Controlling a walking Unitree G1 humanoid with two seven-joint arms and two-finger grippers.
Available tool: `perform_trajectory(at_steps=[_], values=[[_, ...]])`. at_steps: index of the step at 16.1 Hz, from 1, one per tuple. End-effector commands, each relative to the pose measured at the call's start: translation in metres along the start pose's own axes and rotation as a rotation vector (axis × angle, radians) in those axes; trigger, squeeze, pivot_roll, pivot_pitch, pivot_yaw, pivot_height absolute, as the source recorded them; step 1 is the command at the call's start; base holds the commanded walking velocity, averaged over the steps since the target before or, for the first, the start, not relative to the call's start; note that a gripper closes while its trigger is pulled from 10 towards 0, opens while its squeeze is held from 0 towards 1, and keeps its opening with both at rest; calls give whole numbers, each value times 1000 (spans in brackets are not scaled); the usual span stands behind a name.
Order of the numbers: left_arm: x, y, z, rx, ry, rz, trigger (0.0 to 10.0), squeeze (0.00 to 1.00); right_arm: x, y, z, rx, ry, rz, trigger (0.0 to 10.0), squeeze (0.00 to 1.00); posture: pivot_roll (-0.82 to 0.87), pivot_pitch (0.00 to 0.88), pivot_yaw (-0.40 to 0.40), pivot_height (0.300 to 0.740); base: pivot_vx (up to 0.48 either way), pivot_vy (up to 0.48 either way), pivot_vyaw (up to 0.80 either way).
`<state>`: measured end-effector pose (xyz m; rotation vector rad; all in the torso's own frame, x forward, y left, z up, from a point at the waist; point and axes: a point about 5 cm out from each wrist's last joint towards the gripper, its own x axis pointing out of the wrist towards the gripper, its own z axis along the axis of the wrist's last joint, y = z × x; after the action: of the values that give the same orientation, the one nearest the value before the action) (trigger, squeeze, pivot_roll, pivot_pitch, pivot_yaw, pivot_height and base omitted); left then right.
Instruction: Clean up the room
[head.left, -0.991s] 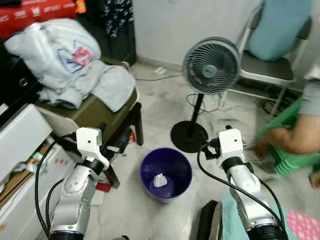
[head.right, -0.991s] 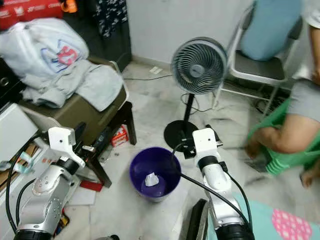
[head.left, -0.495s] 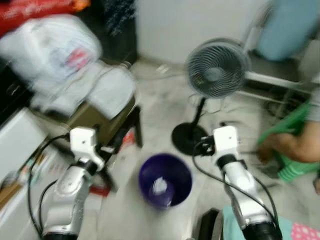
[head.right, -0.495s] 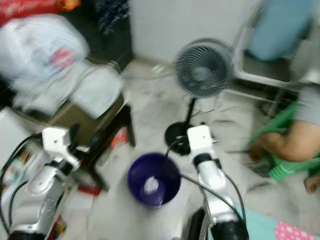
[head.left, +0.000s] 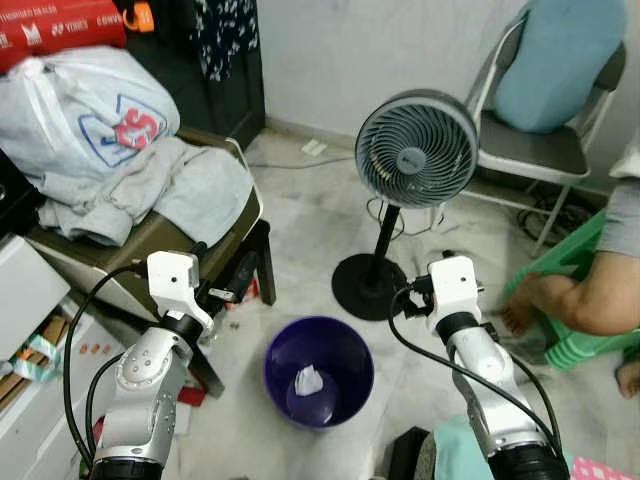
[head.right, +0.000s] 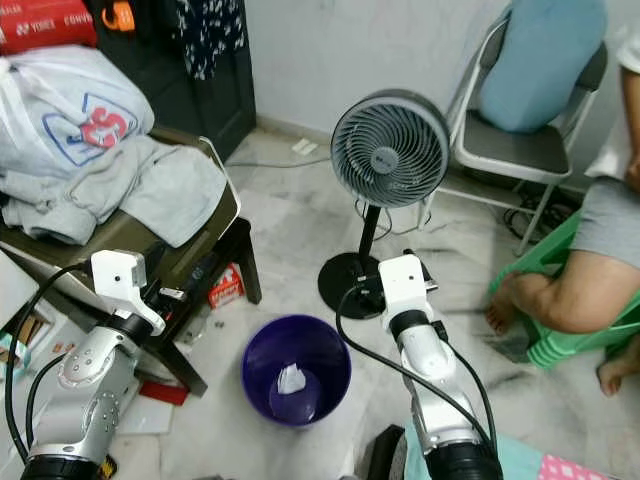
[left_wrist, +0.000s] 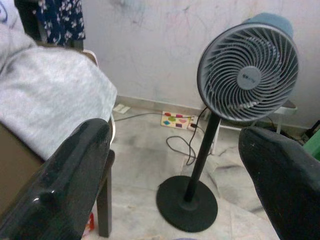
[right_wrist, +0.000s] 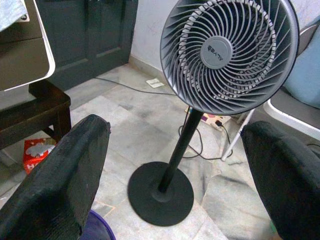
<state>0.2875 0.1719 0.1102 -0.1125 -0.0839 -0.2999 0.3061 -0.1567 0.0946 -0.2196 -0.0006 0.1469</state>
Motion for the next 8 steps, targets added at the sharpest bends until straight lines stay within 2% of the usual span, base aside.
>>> perform_trajectory(at_steps=[1,3,8], values=[[-1,-1,-3,4,17,2,10000,0,-2,-5,-2,-1,7,-16,10000,0,-22,119,-24,740,0,0,0],[-1,-1,-3,4,18,5,10000,0,-2,-5,-2,-7,5,-18,10000,0,-21,120,-24,740,0,0,0],[0,-1,-3,3,17,5,10000,0,-1,-6,-2,-7,6,-20,10000,0,-23,122,-24,740,0,0,749]])
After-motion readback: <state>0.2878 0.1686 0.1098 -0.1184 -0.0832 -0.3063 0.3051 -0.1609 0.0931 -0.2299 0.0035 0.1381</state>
